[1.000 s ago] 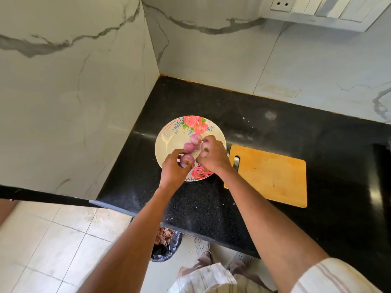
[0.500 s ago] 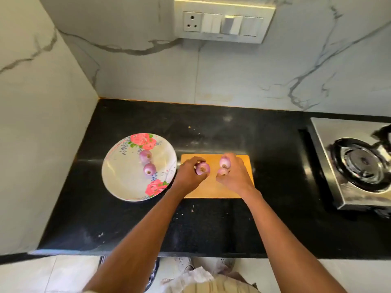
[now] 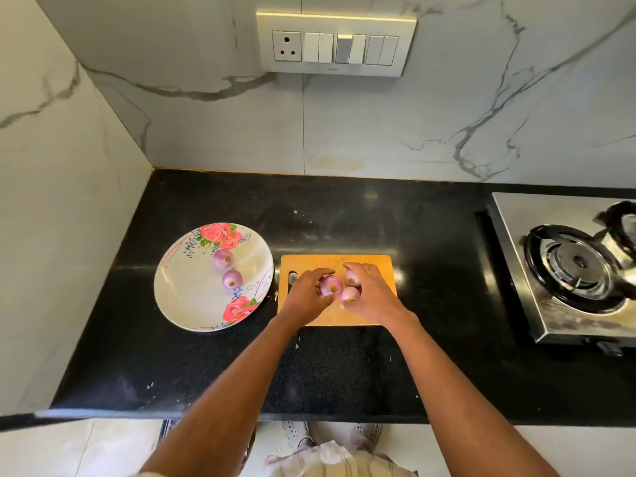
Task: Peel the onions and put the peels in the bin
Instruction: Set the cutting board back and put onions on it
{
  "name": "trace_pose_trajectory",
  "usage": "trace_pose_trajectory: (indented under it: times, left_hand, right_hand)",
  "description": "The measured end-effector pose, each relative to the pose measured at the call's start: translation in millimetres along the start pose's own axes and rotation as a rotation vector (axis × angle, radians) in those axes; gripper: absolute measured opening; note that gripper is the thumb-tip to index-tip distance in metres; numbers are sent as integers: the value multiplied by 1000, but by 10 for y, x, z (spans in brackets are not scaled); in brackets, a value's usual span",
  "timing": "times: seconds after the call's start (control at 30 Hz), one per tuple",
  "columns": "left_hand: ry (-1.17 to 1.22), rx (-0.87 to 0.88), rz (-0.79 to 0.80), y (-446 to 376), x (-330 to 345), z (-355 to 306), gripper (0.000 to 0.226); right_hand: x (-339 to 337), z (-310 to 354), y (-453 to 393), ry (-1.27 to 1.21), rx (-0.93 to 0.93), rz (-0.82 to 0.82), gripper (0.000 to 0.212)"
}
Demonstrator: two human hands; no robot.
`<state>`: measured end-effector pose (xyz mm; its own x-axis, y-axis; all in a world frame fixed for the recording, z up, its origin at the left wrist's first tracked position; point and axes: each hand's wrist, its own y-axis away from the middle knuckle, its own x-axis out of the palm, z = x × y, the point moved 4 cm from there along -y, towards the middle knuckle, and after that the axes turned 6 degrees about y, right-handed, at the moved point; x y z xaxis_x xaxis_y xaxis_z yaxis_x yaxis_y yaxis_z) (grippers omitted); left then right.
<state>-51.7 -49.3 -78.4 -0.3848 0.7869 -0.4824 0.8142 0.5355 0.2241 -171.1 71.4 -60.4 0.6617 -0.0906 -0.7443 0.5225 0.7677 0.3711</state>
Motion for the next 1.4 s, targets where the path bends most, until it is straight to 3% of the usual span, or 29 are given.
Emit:
trace_pose_trajectory:
  times: [0.33,0.77,1.17,1.4]
  left_hand:
    - [71,-87,-59,33,-107,-2,41]
    - [45,-119,-210,73,-429,6,34]
    - [48,-116,-176,138,-307,-104,35]
    - [26,-135,-151,117,-206,-160,36]
  right_hand:
    - [-59,-15,-37,-24,-38,66,95]
    - [-263,-150,-20,37,-16,49,84]
    - [-179,-78,-39,110,8,29,72]
    - [-228,-65,6,153,11,-70,64]
